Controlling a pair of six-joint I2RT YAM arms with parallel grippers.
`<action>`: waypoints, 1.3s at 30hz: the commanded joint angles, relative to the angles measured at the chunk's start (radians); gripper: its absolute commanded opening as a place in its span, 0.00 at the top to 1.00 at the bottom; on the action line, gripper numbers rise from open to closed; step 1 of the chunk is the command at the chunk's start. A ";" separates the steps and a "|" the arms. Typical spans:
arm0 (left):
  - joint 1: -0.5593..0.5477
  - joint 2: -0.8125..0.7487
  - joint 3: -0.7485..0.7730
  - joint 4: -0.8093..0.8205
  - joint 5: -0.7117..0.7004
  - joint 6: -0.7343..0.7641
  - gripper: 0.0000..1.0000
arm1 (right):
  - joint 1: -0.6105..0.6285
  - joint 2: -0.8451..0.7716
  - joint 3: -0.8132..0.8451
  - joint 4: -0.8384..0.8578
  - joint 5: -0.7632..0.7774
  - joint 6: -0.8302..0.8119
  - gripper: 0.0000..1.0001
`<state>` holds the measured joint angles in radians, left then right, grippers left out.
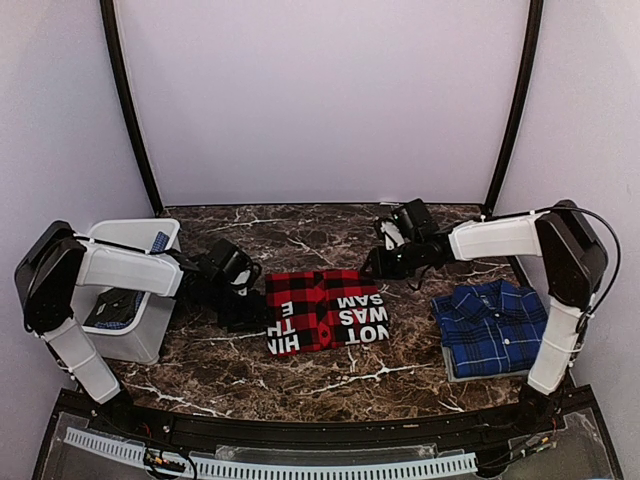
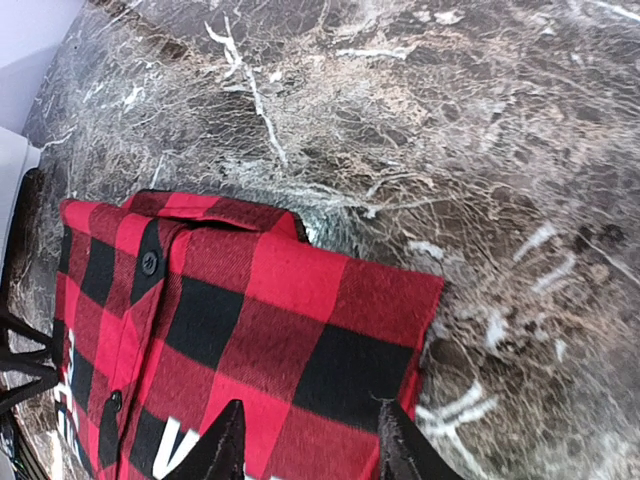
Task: Fold and stack the long sleeve shirts
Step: Fold the 2/3-rectangle-folded shirt at the center of the board.
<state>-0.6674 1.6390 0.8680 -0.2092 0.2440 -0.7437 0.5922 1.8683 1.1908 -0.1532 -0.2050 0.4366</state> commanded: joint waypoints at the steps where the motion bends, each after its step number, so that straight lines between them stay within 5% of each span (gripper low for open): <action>1: 0.003 0.008 0.019 0.003 -0.017 -0.019 0.50 | -0.005 -0.109 -0.068 0.022 0.033 -0.013 0.56; 11: 0.003 0.042 0.034 0.030 -0.018 -0.023 0.50 | -0.006 -0.285 -0.222 0.023 0.051 0.035 0.54; 39: 0.002 0.055 -0.083 0.199 -0.014 -0.097 0.59 | 0.059 -0.441 -0.409 0.003 0.117 0.180 0.53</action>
<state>-0.6655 1.6897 0.8238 -0.0017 0.2340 -0.8165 0.6384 1.4464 0.7940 -0.1612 -0.1036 0.6086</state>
